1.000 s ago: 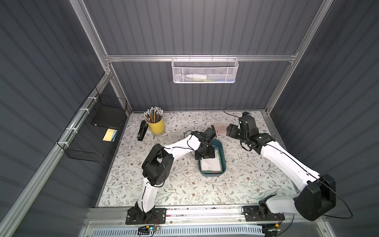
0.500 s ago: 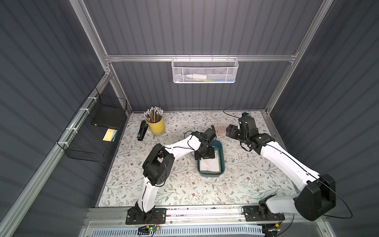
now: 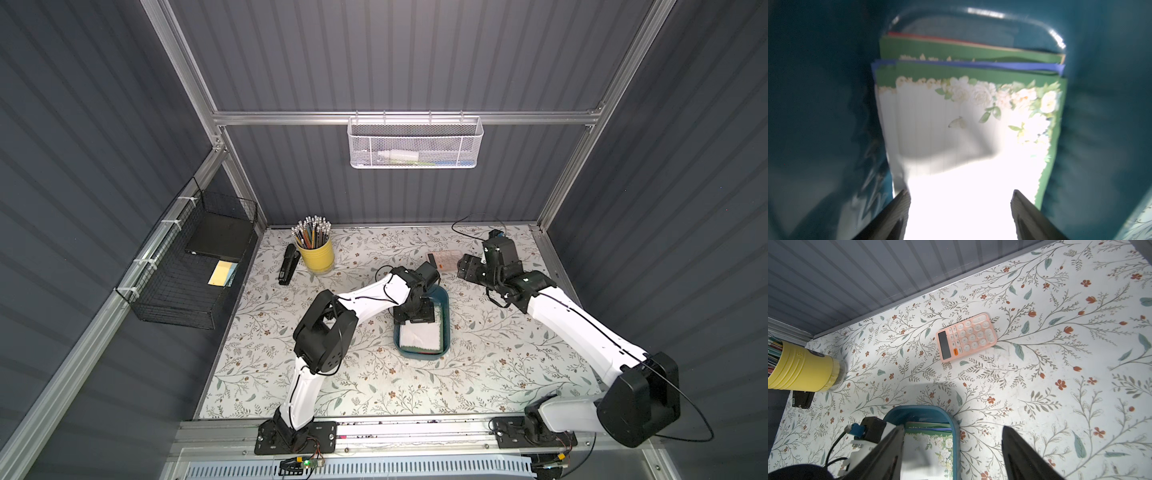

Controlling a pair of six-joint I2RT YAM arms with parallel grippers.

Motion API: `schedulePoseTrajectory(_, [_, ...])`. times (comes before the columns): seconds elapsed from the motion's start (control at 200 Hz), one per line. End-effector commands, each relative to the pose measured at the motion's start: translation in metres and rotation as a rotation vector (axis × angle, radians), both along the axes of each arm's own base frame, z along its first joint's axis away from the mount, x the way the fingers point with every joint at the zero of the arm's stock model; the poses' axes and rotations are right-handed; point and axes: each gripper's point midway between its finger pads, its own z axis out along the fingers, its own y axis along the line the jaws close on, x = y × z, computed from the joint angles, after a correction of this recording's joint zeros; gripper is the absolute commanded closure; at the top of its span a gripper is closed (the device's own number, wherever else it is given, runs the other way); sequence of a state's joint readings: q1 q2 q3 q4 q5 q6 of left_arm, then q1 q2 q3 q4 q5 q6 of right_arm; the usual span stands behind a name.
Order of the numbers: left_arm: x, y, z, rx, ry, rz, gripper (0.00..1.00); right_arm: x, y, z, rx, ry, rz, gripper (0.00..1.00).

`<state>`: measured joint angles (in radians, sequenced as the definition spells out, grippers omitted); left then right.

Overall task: Take out the stationery paper from the storage box
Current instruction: Pick up the stationery paper from the storage box.

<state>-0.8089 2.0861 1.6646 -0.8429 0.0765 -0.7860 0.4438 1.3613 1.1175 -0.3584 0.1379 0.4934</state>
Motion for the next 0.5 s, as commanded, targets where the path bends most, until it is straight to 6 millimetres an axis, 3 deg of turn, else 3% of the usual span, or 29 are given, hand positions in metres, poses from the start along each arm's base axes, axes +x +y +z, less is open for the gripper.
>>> schedulePoseTrajectory(0.0, [0.004, 0.003, 0.005, 0.049, -0.021, -0.015, 0.21, 0.0, 0.003, -0.008, 0.011, 0.024, 0.01, 0.22])
schedulePoseTrajectory(0.325, [0.003, 0.028, -0.005, 0.189, -0.033, -0.014, 0.2, 0.0, 0.003, -0.009, 0.01, 0.03, 0.013, 0.22])
schedulePoseTrajectory(0.495, [0.005, 0.028, -0.001, 0.199, -0.044, -0.019, 0.19, 0.0, 0.005, -0.011, 0.014, 0.035, 0.02, 0.22])
